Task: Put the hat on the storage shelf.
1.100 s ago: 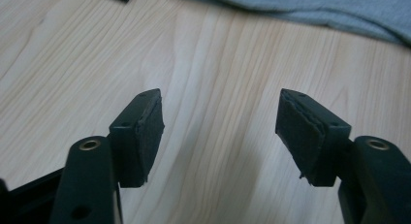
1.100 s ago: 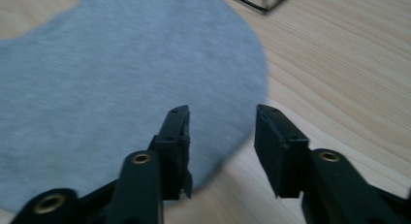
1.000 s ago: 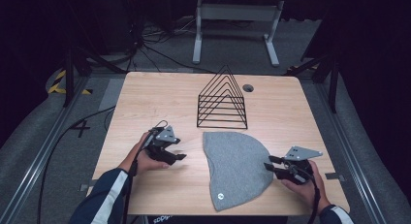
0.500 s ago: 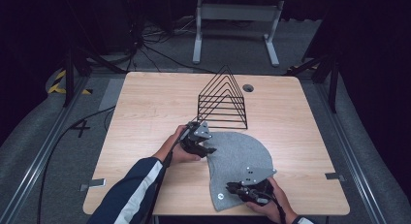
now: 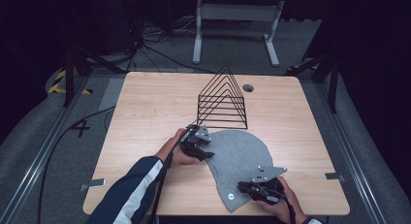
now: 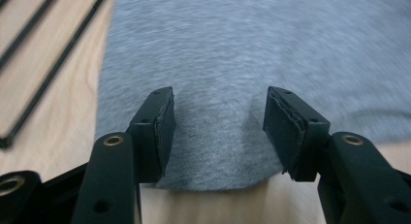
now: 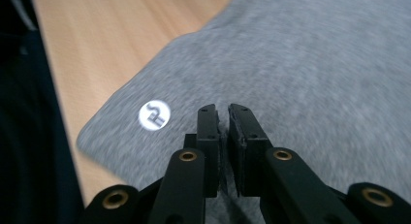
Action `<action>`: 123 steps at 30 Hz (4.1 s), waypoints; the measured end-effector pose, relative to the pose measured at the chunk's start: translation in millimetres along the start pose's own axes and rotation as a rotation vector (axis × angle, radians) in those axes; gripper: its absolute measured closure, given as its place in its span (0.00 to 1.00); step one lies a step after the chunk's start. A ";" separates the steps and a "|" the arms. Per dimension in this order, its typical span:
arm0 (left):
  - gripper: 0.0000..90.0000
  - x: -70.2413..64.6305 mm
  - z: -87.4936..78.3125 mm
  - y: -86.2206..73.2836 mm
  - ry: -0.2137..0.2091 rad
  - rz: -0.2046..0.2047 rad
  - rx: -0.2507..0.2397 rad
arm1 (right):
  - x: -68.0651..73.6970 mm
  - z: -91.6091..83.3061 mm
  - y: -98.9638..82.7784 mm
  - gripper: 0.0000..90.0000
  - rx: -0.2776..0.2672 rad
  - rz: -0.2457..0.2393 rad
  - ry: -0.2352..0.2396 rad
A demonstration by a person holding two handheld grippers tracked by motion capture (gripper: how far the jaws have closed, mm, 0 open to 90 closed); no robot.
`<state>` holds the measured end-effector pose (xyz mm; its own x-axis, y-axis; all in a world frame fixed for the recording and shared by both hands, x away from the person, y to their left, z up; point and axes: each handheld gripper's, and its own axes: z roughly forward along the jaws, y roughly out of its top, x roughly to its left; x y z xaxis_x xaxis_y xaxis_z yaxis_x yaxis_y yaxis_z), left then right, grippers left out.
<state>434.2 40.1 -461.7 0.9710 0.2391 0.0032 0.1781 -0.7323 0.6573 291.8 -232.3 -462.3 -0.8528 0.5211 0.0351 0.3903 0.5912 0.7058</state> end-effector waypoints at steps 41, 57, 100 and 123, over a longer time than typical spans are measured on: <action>0.40 -79.6 -56.9 -30.0 0.103 -0.100 -0.100 | -91.3 -27.0 10.1 0.64 -0.046 0.139 -0.216; 0.21 2.9 -16.5 -25.3 0.125 -0.286 -0.024 | -126.1 20.0 36.9 0.36 0.045 0.179 -0.189; 0.94 -17.1 -51.5 0.7 0.163 -0.185 -0.096 | -96.7 -3.3 58.0 0.93 -0.024 0.089 -0.153; 0.95 -8.1 -175.3 105.5 0.367 0.010 -0.231 | -88.0 -123.6 173.1 0.94 -0.272 -0.063 -0.291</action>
<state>417.1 72.7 -260.2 0.8438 0.4745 0.2507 0.0882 -0.5833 0.8074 391.4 -251.9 -255.8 -0.7226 0.6651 -0.1884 0.2013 0.4631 0.8631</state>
